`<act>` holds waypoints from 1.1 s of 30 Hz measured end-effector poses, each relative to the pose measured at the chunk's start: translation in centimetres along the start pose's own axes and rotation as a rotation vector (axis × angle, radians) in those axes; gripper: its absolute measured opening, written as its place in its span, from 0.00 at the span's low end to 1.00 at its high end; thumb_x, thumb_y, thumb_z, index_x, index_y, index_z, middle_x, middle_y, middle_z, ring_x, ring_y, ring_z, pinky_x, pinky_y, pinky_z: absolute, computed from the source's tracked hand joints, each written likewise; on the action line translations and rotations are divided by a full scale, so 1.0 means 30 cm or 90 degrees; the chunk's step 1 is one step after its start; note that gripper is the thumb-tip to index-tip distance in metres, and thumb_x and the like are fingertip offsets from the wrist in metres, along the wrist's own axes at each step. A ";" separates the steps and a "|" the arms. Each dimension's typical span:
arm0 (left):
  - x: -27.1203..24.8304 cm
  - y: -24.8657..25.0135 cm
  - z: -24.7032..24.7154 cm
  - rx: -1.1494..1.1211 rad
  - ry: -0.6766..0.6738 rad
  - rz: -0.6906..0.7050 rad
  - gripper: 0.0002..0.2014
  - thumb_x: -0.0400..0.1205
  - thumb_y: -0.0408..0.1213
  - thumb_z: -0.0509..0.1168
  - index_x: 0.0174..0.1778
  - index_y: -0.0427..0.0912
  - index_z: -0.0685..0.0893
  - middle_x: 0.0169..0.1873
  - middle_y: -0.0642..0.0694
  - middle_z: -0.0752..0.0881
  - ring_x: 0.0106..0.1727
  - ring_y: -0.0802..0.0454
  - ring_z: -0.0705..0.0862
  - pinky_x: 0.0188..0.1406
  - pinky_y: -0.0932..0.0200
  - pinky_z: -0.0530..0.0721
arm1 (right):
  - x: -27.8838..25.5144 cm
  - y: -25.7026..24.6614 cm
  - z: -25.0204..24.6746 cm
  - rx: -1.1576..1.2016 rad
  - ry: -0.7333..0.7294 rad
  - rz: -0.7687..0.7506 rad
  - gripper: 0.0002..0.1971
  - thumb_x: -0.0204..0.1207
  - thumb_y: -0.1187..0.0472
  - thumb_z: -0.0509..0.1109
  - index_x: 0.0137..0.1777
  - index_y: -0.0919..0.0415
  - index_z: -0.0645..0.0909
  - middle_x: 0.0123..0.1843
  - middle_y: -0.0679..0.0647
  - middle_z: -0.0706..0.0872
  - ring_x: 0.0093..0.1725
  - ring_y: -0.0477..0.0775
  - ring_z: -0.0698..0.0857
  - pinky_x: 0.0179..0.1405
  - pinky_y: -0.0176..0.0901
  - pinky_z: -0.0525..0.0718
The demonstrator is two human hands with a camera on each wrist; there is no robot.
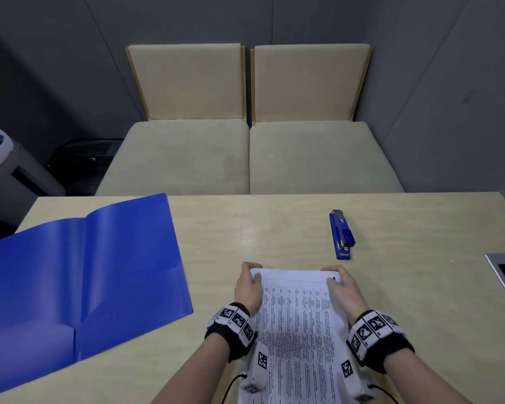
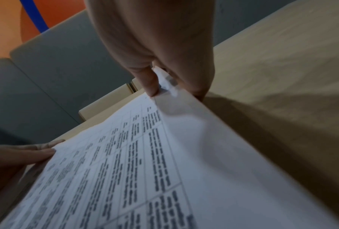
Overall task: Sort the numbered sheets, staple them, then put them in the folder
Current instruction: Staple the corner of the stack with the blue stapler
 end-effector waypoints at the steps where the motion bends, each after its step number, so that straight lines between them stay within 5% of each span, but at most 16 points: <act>1: 0.000 0.002 -0.006 -0.014 0.004 -0.008 0.09 0.84 0.37 0.53 0.49 0.59 0.71 0.37 0.42 0.81 0.32 0.44 0.78 0.35 0.50 0.78 | 0.000 0.000 0.001 0.001 0.004 0.001 0.16 0.78 0.71 0.58 0.47 0.48 0.79 0.47 0.59 0.87 0.40 0.57 0.82 0.43 0.46 0.80; 4: -0.006 0.011 -0.031 -0.053 0.016 -0.032 0.11 0.83 0.39 0.57 0.61 0.49 0.71 0.57 0.43 0.80 0.57 0.42 0.82 0.62 0.43 0.81 | 0.005 0.004 0.006 0.001 0.015 0.001 0.15 0.78 0.71 0.57 0.47 0.49 0.80 0.43 0.59 0.85 0.37 0.56 0.80 0.37 0.44 0.78; 6: -0.003 0.004 -0.040 -0.087 0.016 -0.076 0.15 0.82 0.38 0.60 0.65 0.44 0.71 0.61 0.43 0.79 0.63 0.43 0.79 0.68 0.45 0.77 | 0.005 0.002 0.006 -0.007 0.029 -0.001 0.14 0.78 0.71 0.57 0.49 0.52 0.80 0.42 0.59 0.84 0.36 0.56 0.79 0.34 0.43 0.76; 9: 0.002 -0.006 -0.042 -0.073 -0.003 -0.113 0.14 0.82 0.33 0.60 0.64 0.39 0.73 0.55 0.44 0.80 0.58 0.45 0.80 0.61 0.51 0.78 | 0.012 0.000 0.006 -0.021 0.043 -0.006 0.14 0.78 0.71 0.57 0.50 0.54 0.80 0.42 0.59 0.85 0.35 0.57 0.80 0.33 0.42 0.76; 13: 0.009 -0.009 -0.031 -0.009 0.001 -0.088 0.10 0.83 0.32 0.55 0.60 0.40 0.71 0.55 0.41 0.82 0.55 0.42 0.83 0.59 0.47 0.83 | 0.032 0.001 0.010 -0.043 0.036 0.013 0.13 0.78 0.70 0.57 0.51 0.53 0.79 0.41 0.59 0.85 0.36 0.57 0.81 0.33 0.41 0.77; 17: 0.009 0.007 -0.026 0.032 0.018 -0.085 0.05 0.85 0.32 0.52 0.55 0.41 0.68 0.49 0.41 0.80 0.43 0.45 0.82 0.50 0.52 0.82 | 0.079 0.001 -0.016 -0.040 0.000 0.100 0.15 0.76 0.69 0.58 0.60 0.57 0.76 0.52 0.61 0.81 0.47 0.57 0.80 0.46 0.44 0.76; 21: 0.005 0.011 -0.024 0.065 0.016 -0.073 0.07 0.85 0.33 0.51 0.58 0.40 0.67 0.47 0.41 0.80 0.41 0.45 0.80 0.46 0.52 0.80 | 0.128 -0.110 -0.175 -0.013 0.310 0.136 0.18 0.81 0.65 0.56 0.70 0.64 0.71 0.70 0.67 0.74 0.67 0.67 0.76 0.63 0.53 0.73; 23: 0.004 0.010 -0.023 0.050 0.011 -0.072 0.08 0.85 0.34 0.51 0.59 0.39 0.68 0.47 0.40 0.81 0.41 0.44 0.81 0.45 0.50 0.82 | 0.174 -0.189 -0.204 -0.047 0.311 0.105 0.21 0.81 0.59 0.61 0.72 0.63 0.70 0.74 0.65 0.70 0.72 0.67 0.72 0.70 0.54 0.70; 26: 0.003 0.002 -0.022 0.033 0.006 -0.073 0.06 0.85 0.34 0.51 0.56 0.42 0.68 0.47 0.39 0.82 0.40 0.44 0.81 0.43 0.47 0.84 | 0.262 -0.248 -0.168 -0.193 0.181 0.107 0.27 0.76 0.46 0.66 0.68 0.64 0.73 0.69 0.66 0.77 0.66 0.67 0.78 0.65 0.54 0.76; 29: 0.000 -0.009 -0.028 -0.002 -0.002 -0.060 0.05 0.85 0.34 0.52 0.55 0.42 0.69 0.46 0.40 0.82 0.38 0.44 0.80 0.40 0.51 0.80 | 0.305 -0.267 -0.129 -0.282 0.135 0.111 0.23 0.77 0.51 0.67 0.61 0.71 0.73 0.55 0.66 0.82 0.54 0.68 0.83 0.46 0.50 0.79; 33: 0.000 -0.016 -0.041 -0.019 -0.029 -0.055 0.09 0.84 0.35 0.54 0.59 0.40 0.70 0.55 0.39 0.81 0.56 0.41 0.82 0.63 0.43 0.80 | 0.315 -0.278 -0.127 -0.198 0.144 0.133 0.18 0.77 0.57 0.66 0.54 0.75 0.77 0.46 0.67 0.80 0.43 0.64 0.79 0.40 0.48 0.74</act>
Point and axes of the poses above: each hand's wrist, its own x-axis towards the middle knuckle, its own z-axis out of the palm, y = z × x, the point moved 3 cm from there along x, towards the middle knuckle
